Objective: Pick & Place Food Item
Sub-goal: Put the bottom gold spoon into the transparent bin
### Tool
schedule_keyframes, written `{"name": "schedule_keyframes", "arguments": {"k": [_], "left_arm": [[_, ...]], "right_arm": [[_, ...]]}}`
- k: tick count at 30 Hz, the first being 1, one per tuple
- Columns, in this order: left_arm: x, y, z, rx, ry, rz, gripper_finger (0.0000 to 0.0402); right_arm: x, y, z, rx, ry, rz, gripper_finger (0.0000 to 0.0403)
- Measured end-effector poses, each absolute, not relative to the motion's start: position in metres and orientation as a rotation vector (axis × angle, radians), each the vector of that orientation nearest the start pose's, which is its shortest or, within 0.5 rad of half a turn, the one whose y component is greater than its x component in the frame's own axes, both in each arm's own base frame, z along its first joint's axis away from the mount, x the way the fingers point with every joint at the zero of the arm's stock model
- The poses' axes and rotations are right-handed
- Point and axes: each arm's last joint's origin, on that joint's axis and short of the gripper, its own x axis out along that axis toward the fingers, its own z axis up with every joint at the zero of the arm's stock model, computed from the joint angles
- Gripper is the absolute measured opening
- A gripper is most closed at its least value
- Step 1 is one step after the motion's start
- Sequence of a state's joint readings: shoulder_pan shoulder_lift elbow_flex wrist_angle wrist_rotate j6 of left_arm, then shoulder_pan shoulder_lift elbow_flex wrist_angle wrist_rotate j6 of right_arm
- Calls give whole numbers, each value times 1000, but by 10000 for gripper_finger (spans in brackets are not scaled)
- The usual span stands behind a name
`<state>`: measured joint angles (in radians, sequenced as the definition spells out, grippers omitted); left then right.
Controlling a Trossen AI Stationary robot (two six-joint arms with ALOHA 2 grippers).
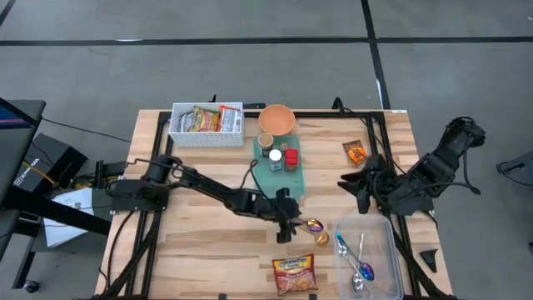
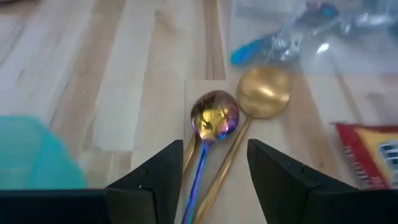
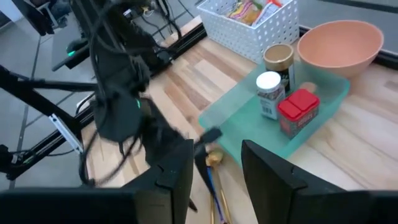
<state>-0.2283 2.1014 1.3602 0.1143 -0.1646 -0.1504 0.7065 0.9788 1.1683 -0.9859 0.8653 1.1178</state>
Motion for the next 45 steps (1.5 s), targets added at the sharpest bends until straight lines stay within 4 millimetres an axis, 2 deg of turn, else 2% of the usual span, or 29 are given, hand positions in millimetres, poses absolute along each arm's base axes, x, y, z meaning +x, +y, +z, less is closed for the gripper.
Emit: {"name": "schedule_keyframes", "arguments": {"k": [7, 15, 20, 29, 45], "left_arm": [[456, -101, 139, 110, 631, -62, 170], [455, -101, 132, 229, 666, -81, 138], [455, -99, 132, 238, 670, -121, 127], [458, -97, 115, 255, 701, -133, 129], [454, -95, 109, 282, 762, -171, 122]], "right_arm": [[133, 80, 370, 530, 379, -433, 131], [132, 78, 371, 532, 378, -438, 131], [133, 78, 370, 533, 379, -439, 131], [133, 78, 370, 534, 378, -439, 128], [133, 78, 370, 533, 377, -440, 127]]}}
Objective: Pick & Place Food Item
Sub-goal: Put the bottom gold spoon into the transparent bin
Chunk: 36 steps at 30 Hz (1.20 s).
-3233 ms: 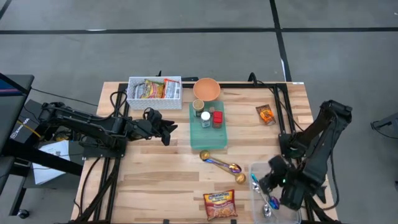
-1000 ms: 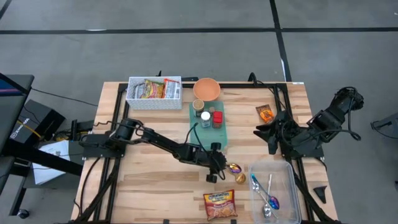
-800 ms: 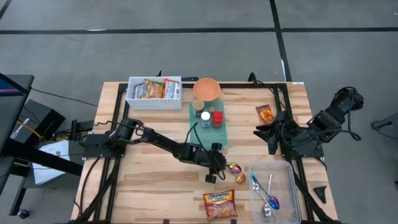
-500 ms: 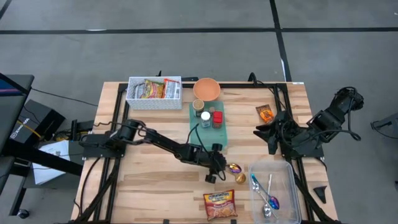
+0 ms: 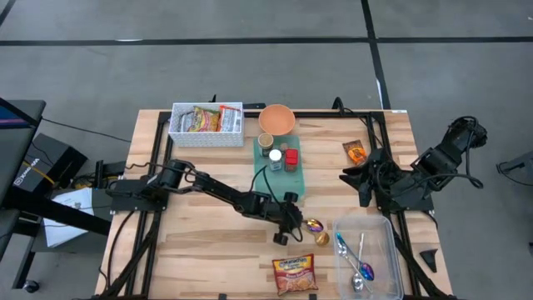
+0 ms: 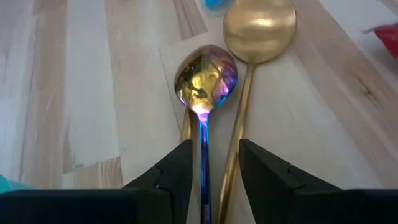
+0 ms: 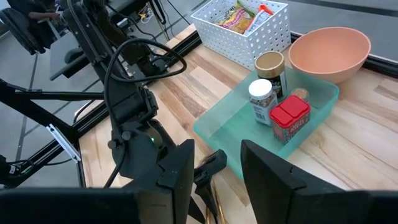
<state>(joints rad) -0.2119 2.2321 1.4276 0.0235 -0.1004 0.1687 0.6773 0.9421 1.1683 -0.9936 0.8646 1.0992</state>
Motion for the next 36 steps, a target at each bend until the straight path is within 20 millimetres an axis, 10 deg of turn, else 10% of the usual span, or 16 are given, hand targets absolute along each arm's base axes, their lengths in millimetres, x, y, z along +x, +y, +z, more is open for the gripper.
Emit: {"name": "schedule_keyframes", "arguments": {"k": [36], "left_arm": [[442, -100, 104, 287, 888, -287, 66]], "right_arm": [[133, 78, 370, 534, 377, -439, 127]]}}
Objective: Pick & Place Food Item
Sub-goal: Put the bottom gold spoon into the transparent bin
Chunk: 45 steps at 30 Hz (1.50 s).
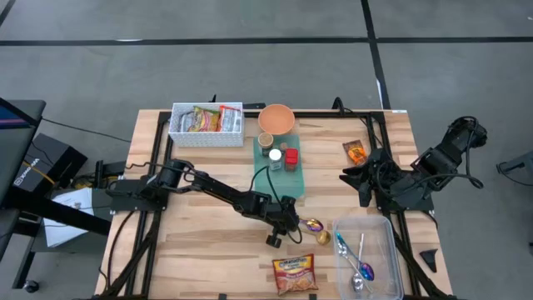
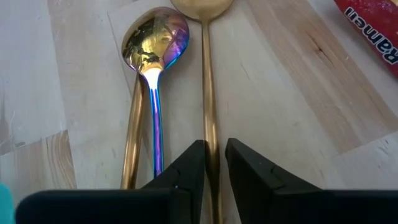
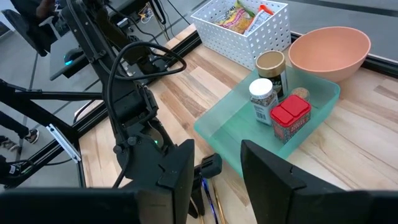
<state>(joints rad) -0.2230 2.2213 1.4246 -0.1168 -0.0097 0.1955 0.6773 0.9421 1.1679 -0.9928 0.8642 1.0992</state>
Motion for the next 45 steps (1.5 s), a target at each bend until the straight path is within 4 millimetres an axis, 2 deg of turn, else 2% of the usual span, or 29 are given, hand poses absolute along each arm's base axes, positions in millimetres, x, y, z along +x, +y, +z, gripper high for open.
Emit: {"name": "schedule_keyframes", "arguments": {"k": [8, 13, 21, 37, 41, 45], "left_arm": [[439, -105, 104, 303, 906, -292, 11], [437, -111, 106, 336, 900, -266, 11], [428, -118, 123, 358, 914, -248, 4], [416, -115, 189, 270, 824, -152, 3], [415, -117, 190, 239, 823, -179, 0], [421, -122, 182, 226, 789, -276, 20]], "right_arm": [[133, 78, 370, 533, 377, -439, 127], [133, 78, 370, 535, 376, -439, 127], [133, 79, 371, 532, 374, -436, 127], [133, 79, 371, 491, 375, -427, 127], [133, 79, 371, 463, 381, -422, 127], [133, 78, 372, 454, 368, -435, 127]]}}
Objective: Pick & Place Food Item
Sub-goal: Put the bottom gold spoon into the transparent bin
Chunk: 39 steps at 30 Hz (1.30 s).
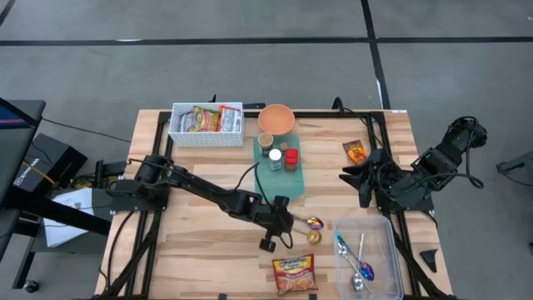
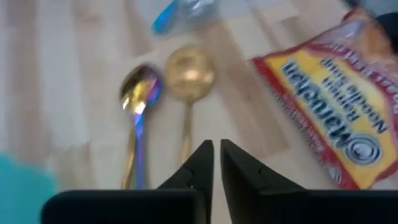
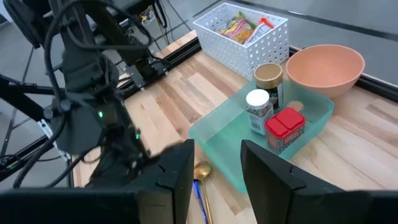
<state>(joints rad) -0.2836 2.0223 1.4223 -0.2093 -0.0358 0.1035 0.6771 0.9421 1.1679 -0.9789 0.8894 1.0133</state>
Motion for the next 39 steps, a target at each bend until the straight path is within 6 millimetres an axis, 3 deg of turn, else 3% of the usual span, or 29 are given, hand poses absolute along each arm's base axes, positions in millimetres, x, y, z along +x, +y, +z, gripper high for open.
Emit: {"name": "schedule_keyframes", "arguments": {"k": [4, 10, 15, 29, 39], "left_arm": [[429, -125, 177, 248, 719, -316, 60], [437, -115, 144, 249, 785, -296, 100], [442, -106, 126, 260, 812, -258, 92], [433, -106, 114, 291, 945, -332, 67], [417, -125, 109, 263, 1077, -292, 58]], "right_arm": [[133, 78, 372, 457, 366, -437, 127], [133, 78, 372, 461, 365, -438, 127], [133, 78, 371, 476, 366, -446, 127], [133, 78, 371, 477, 367, -447, 127], [133, 78, 371, 475, 369, -447, 127]]}}
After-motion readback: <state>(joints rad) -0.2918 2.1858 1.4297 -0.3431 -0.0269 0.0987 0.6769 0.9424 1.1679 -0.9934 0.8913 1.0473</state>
